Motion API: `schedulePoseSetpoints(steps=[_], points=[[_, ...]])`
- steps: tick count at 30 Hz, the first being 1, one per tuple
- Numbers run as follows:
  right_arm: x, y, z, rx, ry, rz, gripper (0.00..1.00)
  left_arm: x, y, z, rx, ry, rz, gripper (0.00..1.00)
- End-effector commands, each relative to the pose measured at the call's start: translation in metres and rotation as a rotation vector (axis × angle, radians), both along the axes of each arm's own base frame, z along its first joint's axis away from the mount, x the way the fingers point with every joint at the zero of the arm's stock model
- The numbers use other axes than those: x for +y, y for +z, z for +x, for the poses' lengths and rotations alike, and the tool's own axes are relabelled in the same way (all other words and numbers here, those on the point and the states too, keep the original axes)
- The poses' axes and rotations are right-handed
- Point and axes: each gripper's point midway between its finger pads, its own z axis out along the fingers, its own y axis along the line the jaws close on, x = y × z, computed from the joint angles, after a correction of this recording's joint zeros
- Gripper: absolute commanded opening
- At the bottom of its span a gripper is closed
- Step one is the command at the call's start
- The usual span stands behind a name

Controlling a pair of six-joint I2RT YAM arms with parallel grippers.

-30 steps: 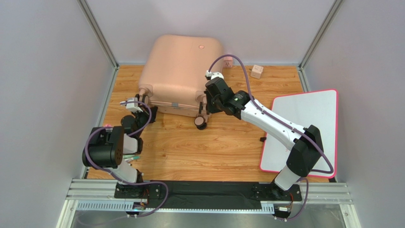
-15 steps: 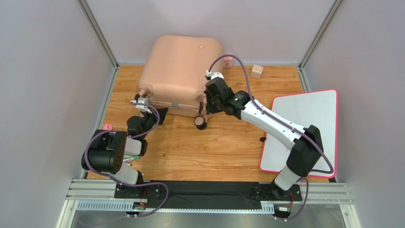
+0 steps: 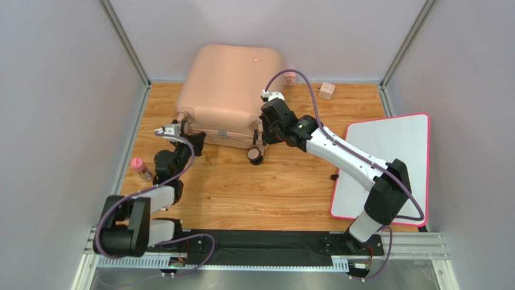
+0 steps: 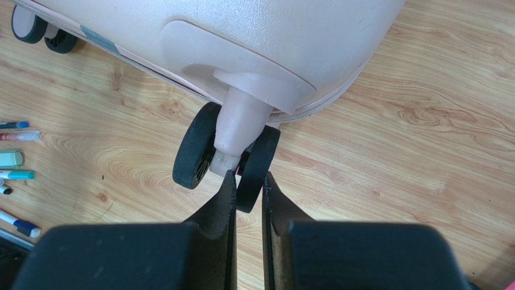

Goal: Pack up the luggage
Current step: Zip the luggage at the center of the board.

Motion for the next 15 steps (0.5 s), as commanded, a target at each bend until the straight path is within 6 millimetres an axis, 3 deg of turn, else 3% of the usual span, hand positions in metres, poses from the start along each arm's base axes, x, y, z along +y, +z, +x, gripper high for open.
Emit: schedulePoseSetpoints(steps=[1,2,3,6,9,11,15], points=[[0.009,0.054,0.013,-0.174,0.046,0.061,0.0,0.035,-0.005,-0.007,0.08,0.121,0.02,0.14],[0.004,0.057,0.016,-0.193,0.026,0.048,0.0,0.036,0.004,-0.004,0.083,0.125,0.037,0.15],[0.0,0.061,0.018,-0.208,0.013,0.044,0.0,0.05,-0.006,-0.008,0.148,0.159,0.088,0.15],[-0.006,0.067,0.024,-0.223,-0.02,0.085,0.0,0.057,-0.004,-0.004,0.163,0.153,0.13,0.19],[-0.006,0.068,0.022,-0.206,-0.032,0.13,0.0,0.05,-0.01,-0.004,0.174,0.031,0.088,0.27],[-0.006,0.074,0.021,-0.208,-0.034,0.149,0.0,0.05,-0.008,-0.005,0.163,0.027,0.085,0.39],[-0.009,0.081,0.02,-0.203,-0.043,0.183,0.01,0.052,-0.011,-0.004,0.188,0.035,0.088,0.45]])
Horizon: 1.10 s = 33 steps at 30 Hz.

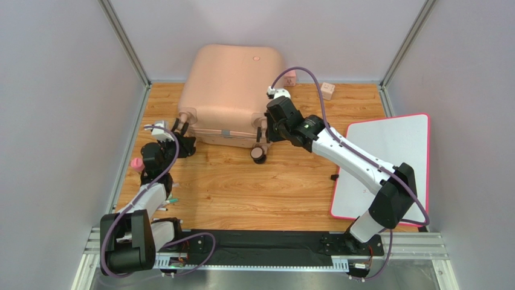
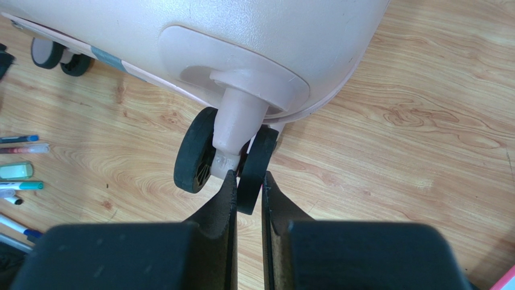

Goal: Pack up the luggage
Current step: Zip the luggage at the center of the board.

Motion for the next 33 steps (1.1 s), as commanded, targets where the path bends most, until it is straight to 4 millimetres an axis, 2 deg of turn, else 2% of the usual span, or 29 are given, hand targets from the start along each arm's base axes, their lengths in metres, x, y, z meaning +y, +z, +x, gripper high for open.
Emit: schedulePoseSetpoints(steps=[1,5,6,13,14,19,20,26,33], points=[[0.004,0.07,0.012,-0.175,0.0,0.168,0.0,-0.007,0.01,0.001,-0.023,-0.06,0.018,0.47],[-0.004,0.064,0.009,-0.18,0.016,0.192,0.01,-0.009,0.016,0.004,-0.064,-0.078,0.032,0.5],[-0.005,0.062,0.01,-0.177,0.014,0.194,0.01,-0.009,0.012,0.006,-0.047,-0.08,0.026,0.5],[-0.003,0.05,0.003,-0.149,0.049,0.228,0.0,-0.003,0.011,0.018,-0.015,-0.044,0.022,0.58],[-0.002,0.05,0.003,-0.149,0.054,0.23,0.0,-0.007,0.006,0.02,0.005,-0.055,0.03,0.58],[0.004,0.047,0.002,-0.142,0.08,0.238,0.0,-0.018,0.016,0.036,-0.029,-0.077,0.087,0.6],[0.004,0.047,0.002,-0.143,0.084,0.239,0.0,-0.019,0.013,0.039,-0.022,-0.079,0.088,0.61],[0.012,0.05,0.0,-0.137,0.121,0.263,0.0,-0.015,0.017,0.053,-0.039,-0.047,0.1,0.61],[0.015,0.041,0.0,-0.117,0.127,0.26,0.0,-0.004,0.014,0.065,-0.014,0.027,0.103,0.61]])
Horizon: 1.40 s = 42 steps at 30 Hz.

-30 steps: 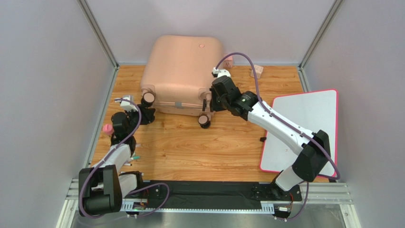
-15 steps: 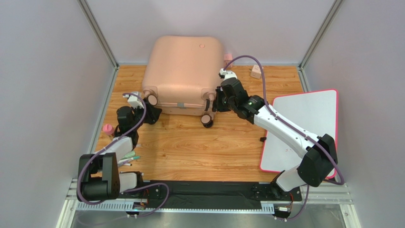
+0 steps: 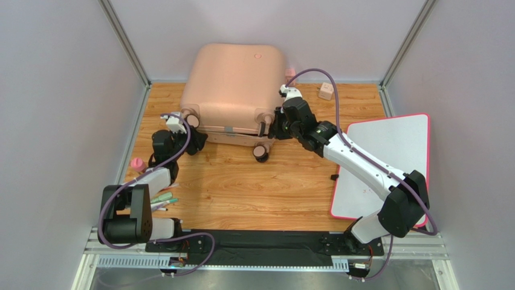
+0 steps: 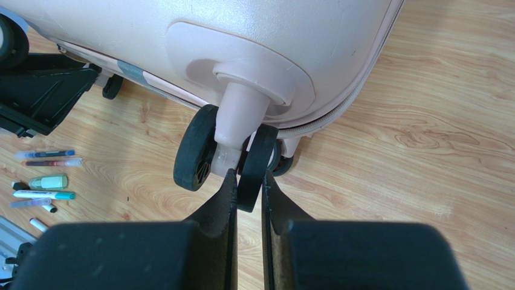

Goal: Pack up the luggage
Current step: Zip the luggage at the center of the board.

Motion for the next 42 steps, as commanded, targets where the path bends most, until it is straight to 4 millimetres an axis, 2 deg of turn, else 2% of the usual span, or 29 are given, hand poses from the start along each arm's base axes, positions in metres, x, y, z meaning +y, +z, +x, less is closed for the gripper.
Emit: schedulePoseSetpoints(steps=[1,5,6,8,9,11,16,20,23,29,30,31,32,34,35,36,38,39,40,42], points=[[0.023,0.037,-0.006,-0.08,0.108,0.106,0.0,0.025,0.036,0.038,-0.099,0.156,0.03,0.61],[0.023,0.039,-0.006,-0.085,0.112,0.11,0.0,0.026,0.037,0.039,-0.105,0.173,0.042,0.57],[0.023,0.039,-0.006,-0.085,0.111,0.109,0.0,0.026,0.038,0.039,-0.107,0.176,0.043,0.51],[0.023,0.039,-0.007,-0.083,0.111,0.11,0.0,0.026,0.036,0.04,-0.1,0.176,0.042,0.45],[0.024,0.039,-0.006,-0.083,0.11,0.113,0.0,0.026,0.037,0.041,-0.1,0.177,0.042,0.37],[0.024,0.038,-0.006,-0.082,0.109,0.114,0.0,0.026,0.037,0.041,-0.098,0.175,0.043,0.28],[0.024,0.036,-0.006,-0.077,0.108,0.112,0.0,0.027,0.036,0.04,-0.096,0.186,0.045,0.18],[0.024,0.034,-0.007,-0.073,0.106,0.113,0.0,0.026,0.037,0.04,-0.099,0.181,0.047,0.0],[0.024,0.032,-0.007,-0.069,0.105,0.111,0.0,0.023,0.038,0.039,-0.101,0.171,0.055,0.0],[0.024,0.034,-0.007,-0.065,0.1,0.119,0.0,0.031,0.033,0.026,-0.062,0.229,0.057,0.0],[0.028,0.034,-0.011,-0.054,0.127,0.132,0.0,0.033,0.03,0.022,-0.057,0.235,0.06,0.01],[0.028,0.034,-0.012,-0.046,0.126,0.129,0.0,0.02,0.033,0.017,-0.06,0.205,0.065,0.05],[0.027,0.035,-0.012,-0.043,0.125,0.129,0.0,0.02,0.033,0.015,-0.053,0.217,0.073,0.18],[0.027,0.035,-0.014,-0.026,0.12,0.126,0.0,0.019,0.031,0.006,-0.027,0.221,0.069,0.37],[0.027,0.034,-0.014,-0.02,0.118,0.127,0.0,0.021,0.03,0.002,-0.016,0.235,0.065,0.54],[0.027,0.033,-0.015,-0.013,0.118,0.126,0.0,0.022,0.027,-0.003,0.0,0.24,0.061,0.62],[0.029,0.025,-0.015,0.013,0.122,0.124,0.0,0.021,0.028,-0.015,0.021,0.246,0.04,0.71],[0.031,0.022,-0.015,0.028,0.124,0.122,0.0,0.019,0.018,-0.025,0.069,0.246,0.043,0.72],[0.032,0.018,-0.018,0.051,0.132,0.119,0.0,0.02,0.027,-0.031,0.055,0.252,0.034,0.73],[0.036,0.015,-0.019,0.074,0.134,0.122,0.0,0.019,0.019,-0.045,0.097,0.255,0.034,0.73]])
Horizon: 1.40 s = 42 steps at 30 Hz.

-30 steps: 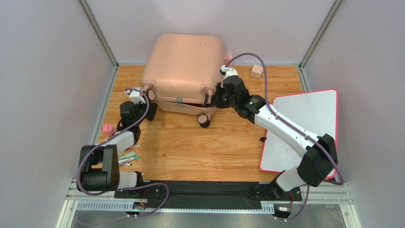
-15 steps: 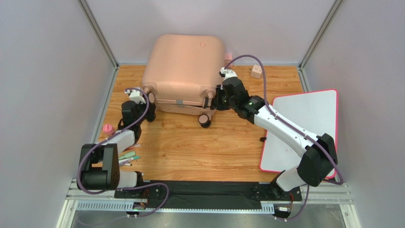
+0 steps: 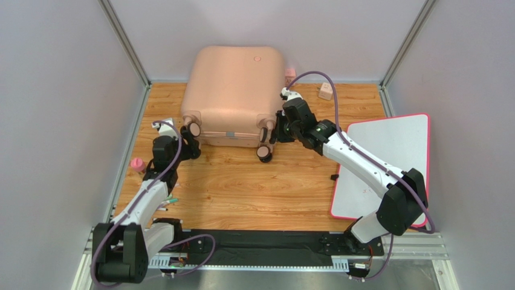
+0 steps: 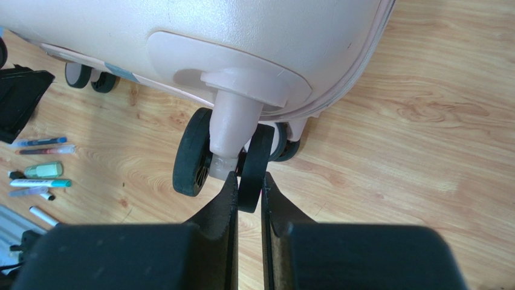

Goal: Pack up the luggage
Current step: Zip the luggage at the center of the board.

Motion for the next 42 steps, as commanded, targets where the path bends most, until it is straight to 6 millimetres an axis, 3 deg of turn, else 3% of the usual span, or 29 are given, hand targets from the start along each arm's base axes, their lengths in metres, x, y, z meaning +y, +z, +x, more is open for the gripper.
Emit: schedulePoseSetpoints(steps=[1,8,12,16,19,20,23,26,28,29,32,36,39,42], points=[[0.044,0.031,-0.013,-0.004,0.137,0.139,0.0,-0.017,0.034,-0.014,-0.079,-0.053,-0.039,0.73],[0.04,0.031,-0.011,0.029,0.094,0.083,0.0,-0.014,0.022,-0.046,0.004,0.001,-0.089,0.76],[0.036,0.037,-0.008,0.026,0.065,0.049,0.0,-0.024,0.019,-0.047,0.018,-0.042,-0.095,0.76],[0.036,0.029,-0.013,0.072,0.064,0.03,0.04,-0.032,0.016,-0.039,0.015,-0.082,-0.072,0.76],[0.031,0.022,-0.016,0.104,0.046,-0.001,0.34,-0.041,0.015,-0.036,0.023,-0.113,-0.054,0.76],[0.028,0.023,-0.016,0.104,0.037,-0.008,0.54,-0.038,0.016,-0.034,0.023,-0.093,-0.041,0.76],[0.012,0.031,-0.018,0.078,-0.007,-0.04,0.82,-0.035,0.018,-0.031,0.047,-0.054,-0.034,0.77],[-0.006,0.041,-0.017,0.044,-0.05,-0.09,0.95,-0.031,0.015,-0.035,0.051,-0.021,-0.032,0.83],[-0.023,0.043,-0.012,0.045,-0.102,-0.106,0.98,-0.032,0.021,-0.037,0.027,-0.001,-0.064,0.87],[-0.028,0.051,-0.009,0.042,-0.12,-0.081,0.99,-0.035,0.021,-0.038,0.013,-0.016,-0.068,0.99],[-0.052,0.067,0.012,0.037,-0.177,0.004,0.99,-0.04,0.028,-0.037,-0.012,-0.04,-0.058,1.0],[-0.098,0.093,0.06,-0.008,-0.336,0.095,0.98,-0.052,0.022,-0.038,0.038,-0.087,0.026,1.0],[-0.112,0.088,0.091,-0.034,-0.383,0.106,0.98,-0.062,0.018,-0.038,0.088,-0.113,0.064,1.0],[-0.106,0.058,0.123,0.022,-0.377,0.087,0.96,-0.064,0.014,-0.037,0.133,-0.099,0.048,1.0]])
